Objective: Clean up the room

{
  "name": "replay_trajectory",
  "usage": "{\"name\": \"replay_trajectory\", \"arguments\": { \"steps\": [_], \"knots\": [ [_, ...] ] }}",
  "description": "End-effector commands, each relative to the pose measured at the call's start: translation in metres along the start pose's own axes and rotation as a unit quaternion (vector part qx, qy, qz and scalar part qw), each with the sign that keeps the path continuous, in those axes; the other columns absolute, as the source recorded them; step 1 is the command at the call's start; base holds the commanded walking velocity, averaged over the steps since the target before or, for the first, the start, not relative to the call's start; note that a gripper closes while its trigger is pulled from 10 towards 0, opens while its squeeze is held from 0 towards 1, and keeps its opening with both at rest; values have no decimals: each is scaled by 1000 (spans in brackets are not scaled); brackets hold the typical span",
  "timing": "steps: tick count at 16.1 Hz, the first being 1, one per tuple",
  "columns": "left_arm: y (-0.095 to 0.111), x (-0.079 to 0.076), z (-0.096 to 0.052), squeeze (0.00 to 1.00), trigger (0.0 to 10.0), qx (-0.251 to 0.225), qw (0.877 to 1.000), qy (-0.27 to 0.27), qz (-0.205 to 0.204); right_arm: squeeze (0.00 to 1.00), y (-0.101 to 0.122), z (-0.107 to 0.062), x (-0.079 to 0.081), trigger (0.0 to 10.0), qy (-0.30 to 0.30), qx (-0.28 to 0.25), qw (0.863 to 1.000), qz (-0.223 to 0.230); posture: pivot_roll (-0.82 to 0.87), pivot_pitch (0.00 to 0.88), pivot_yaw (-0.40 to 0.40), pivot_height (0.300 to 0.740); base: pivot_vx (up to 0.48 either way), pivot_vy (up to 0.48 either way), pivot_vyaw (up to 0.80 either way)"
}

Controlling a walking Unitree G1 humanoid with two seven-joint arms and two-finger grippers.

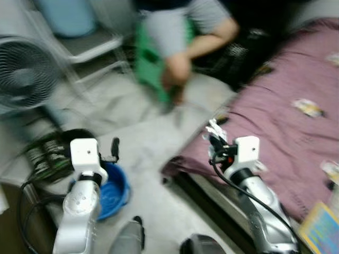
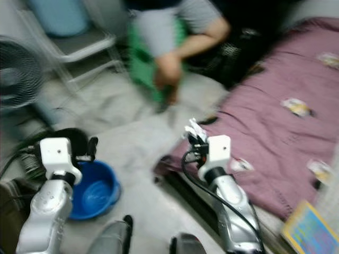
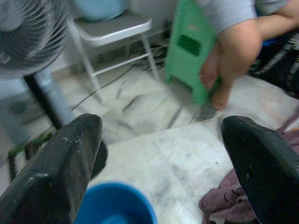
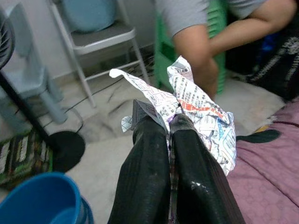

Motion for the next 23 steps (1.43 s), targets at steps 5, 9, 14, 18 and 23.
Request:
{"name": "replay_trajectory", "arguments": {
  "steps": [5, 9, 14, 18, 23],
  "knots": [
    [0, -3, 0, 0, 10000, 1, 1000, -2, 1, 0, -1, -3, -3, 10000, -9, 0, 1000, -2, 8, 182, -51, 740, 0, 0, 800],
    [4, -3, 0, 0, 10000, -2, 1000, -1, -2, 0, 2, -4, -3, 10000, -14, -6, 1000, 1, 2, 186, -48, 740, 0, 0, 344],
    [15, 0, 3, 0, 10000, -13, 1000, 6, -10, 0, 27, 2, -6, 10000, -20, -36, 999, 2, 5, 200, -53, 740, 0, 0, 0],
    [15, -1, 14, 0, 10000, -26, 999, 15, -14, 0, 54, 7, -17, 10000, -40, -77, 996, -16, -39, 130, -58, 740, 0, 0, 0],
    [15, 9, 18, 0, 10000, -22, 1000, 0, 12, 0, 62, -8, -24, 10000, -84, -97, 992, -6, -55, 169, -25, 740, 0, 0, 0]
  ]
}}
Point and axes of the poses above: a point about 5 cm out from each wrist's last joint towards the gripper, its own z axis pointing out of the wrist towards the gripper, its own y axis along the axis of the wrist's last joint, x = y × z, the point moved 1 cm from there along z, pointing out of the wrist towards the gripper, and after that the axes turned 12 degrees about z, right-handed, at the moved point
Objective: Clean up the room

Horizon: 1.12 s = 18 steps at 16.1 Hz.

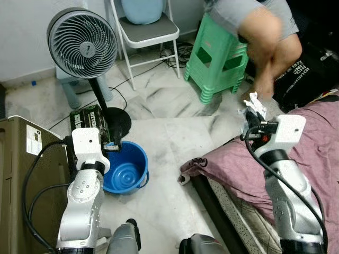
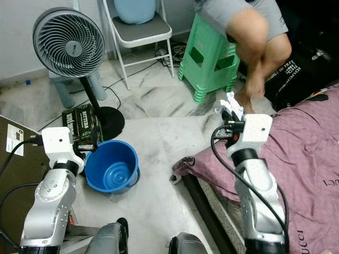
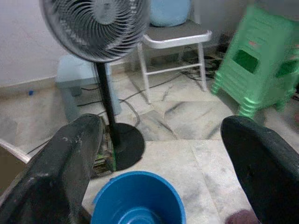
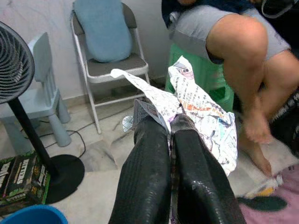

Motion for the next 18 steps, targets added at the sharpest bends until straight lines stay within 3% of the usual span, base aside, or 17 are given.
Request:
{"name": "replay_trajectory", "arguments": {
  "steps": [1, 6, 11, 15, 18],
  "knots": [
    [-5, 3, 2, 0, 10000, 10, 1000, 4, 1, 0, -1, -3, 1, 10000, 1, 6, 1000, -8, -55, 166, -27, 740, 0, 0, 0],
    [-1, -2, 8, 0, 10000, -3, 1000, 12, -16, 0, -4, 4, 3, 10000, 20, 17, 999, -22, -53, 124, -62, 740, 0, 0, 0],
    [-13, -3, -8, 0, 10000, 19, 1000, -3, -17, 0, -30, -12, 9, 10000, 19, 59, 998, -12, -30, 163, -52, 740, 0, 0, 764],
    [-11, -12, -8, 0, 10000, 17, 999, -37, -19, 0, -42, -17, 5, 10000, 1, 74, 997, -8, -32, 192, -32, 740, 0, 0, 747],
    [-11, -15, -8, 0, 10000, 19, 999, -40, -23, 0, -45, -21, 1, 10000, -7, 83, 996, -16, -42, 200, -36, 740, 0, 0, 0]
  ]
}}
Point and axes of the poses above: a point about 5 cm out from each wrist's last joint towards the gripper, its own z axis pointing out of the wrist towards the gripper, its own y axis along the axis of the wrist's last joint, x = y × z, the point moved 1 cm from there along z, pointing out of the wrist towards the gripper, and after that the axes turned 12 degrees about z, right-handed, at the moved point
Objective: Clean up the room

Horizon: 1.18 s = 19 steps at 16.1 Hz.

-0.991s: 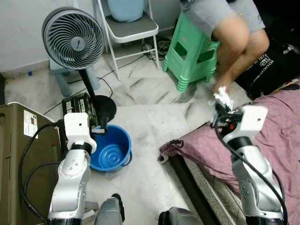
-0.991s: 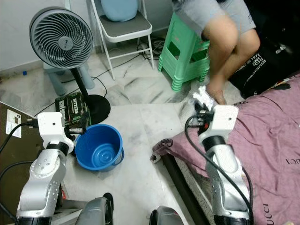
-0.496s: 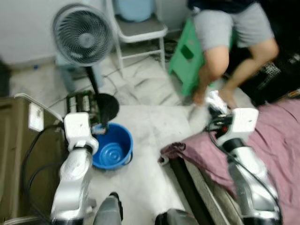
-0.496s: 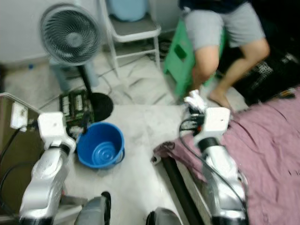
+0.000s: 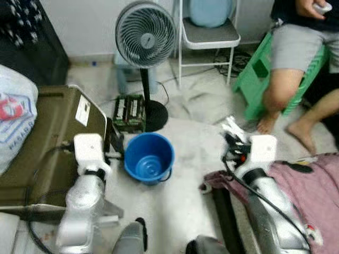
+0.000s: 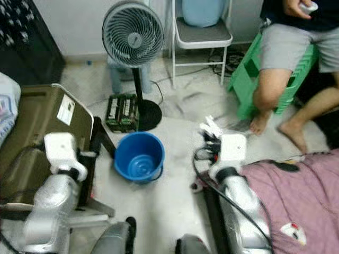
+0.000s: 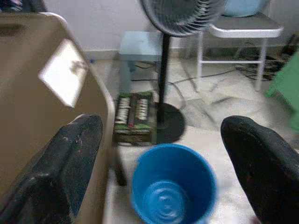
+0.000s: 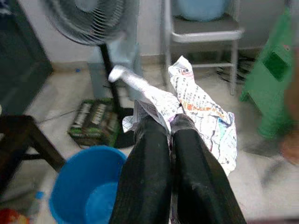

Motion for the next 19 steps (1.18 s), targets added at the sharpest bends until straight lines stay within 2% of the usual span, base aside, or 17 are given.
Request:
{"name": "replay_trajectory", "arguments": {
  "steps": [1, 7, 10, 15, 19],
  "knots": [
    [0, -2, -1, 0, 10000, 0, 1000, -12, 3, 0, -3, -3, -7, 10000, -21, 6, 1000, -1, -43, 201, -36, 740, 0, 0, 0],
    [4, -6, -6, 0, 10000, -10, 999, -33, -1, 0, -8, -7, -1, 10000, -8, 12, 1000, -1, -37, 221, -37, 740, 0, 0, 0],
    [4, -7, -7, 0, 10000, -10, 999, -34, -3, 0, -7, -6, 1, 10000, -4, 11, 1000, 0, -36, 223, -42, 740, 0, 0, 725],
    [4, -8, -8, 0, 10000, -8, 999, -35, -5, 0, -7, -6, -1, 10000, -4, 13, 1000, -4, -41, 226, -42, 740, 0, 0, 0],
    [4, -10, -7, 0, 10000, -10, 999, -38, -6, 0, -8, -6, 0, 10000, -3, 16, 1000, -6, -42, 224, -45, 740, 274, 0, 0]
  ]
}}
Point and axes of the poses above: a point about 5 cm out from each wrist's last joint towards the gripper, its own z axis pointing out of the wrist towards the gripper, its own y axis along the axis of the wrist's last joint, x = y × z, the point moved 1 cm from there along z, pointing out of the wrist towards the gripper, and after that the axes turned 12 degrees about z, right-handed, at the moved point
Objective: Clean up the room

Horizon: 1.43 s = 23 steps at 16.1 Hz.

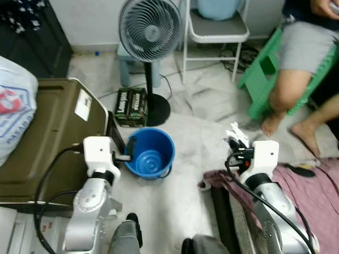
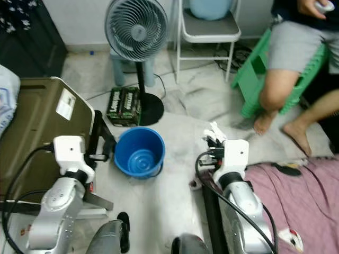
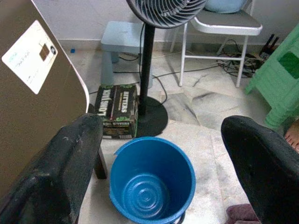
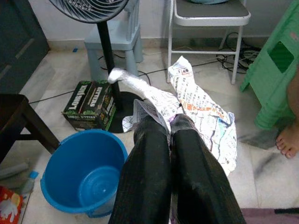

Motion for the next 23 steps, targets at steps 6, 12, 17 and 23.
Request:
{"name": "replay_trajectory", "arguments": {
  "steps": [6, 12, 17, 23],
  "knots": [
    [1, 4, 0, 0, 10000, 0, 1000, 3, 3, 0, -1, 2, 4, 10000, 7, 2, 1000, 0, -39, 216, -44, 740, 289, 0, 0],
    [0, 5, 2, 0, 10000, 0, 1000, 15, 10, 0, 0, 6, 5, 10000, 12, 0, 1000, -2, -35, 208, -45, 740, 47, 0, 0],
    [-3, 8, 2, 0, 10000, 6, 1000, 18, 15, 0, -2, 9, 9, 10000, 15, -1, 1000, 0, -29, 205, -39, 740, 0, 0, 745],
    [-4, 5, 4, 0, 10000, 8, 1000, 14, 16, 0, -2, 12, 8, 10000, 10, -2, 1000, -4, -32, 202, -39, 740, 0, 0, 667]
  ]
}}
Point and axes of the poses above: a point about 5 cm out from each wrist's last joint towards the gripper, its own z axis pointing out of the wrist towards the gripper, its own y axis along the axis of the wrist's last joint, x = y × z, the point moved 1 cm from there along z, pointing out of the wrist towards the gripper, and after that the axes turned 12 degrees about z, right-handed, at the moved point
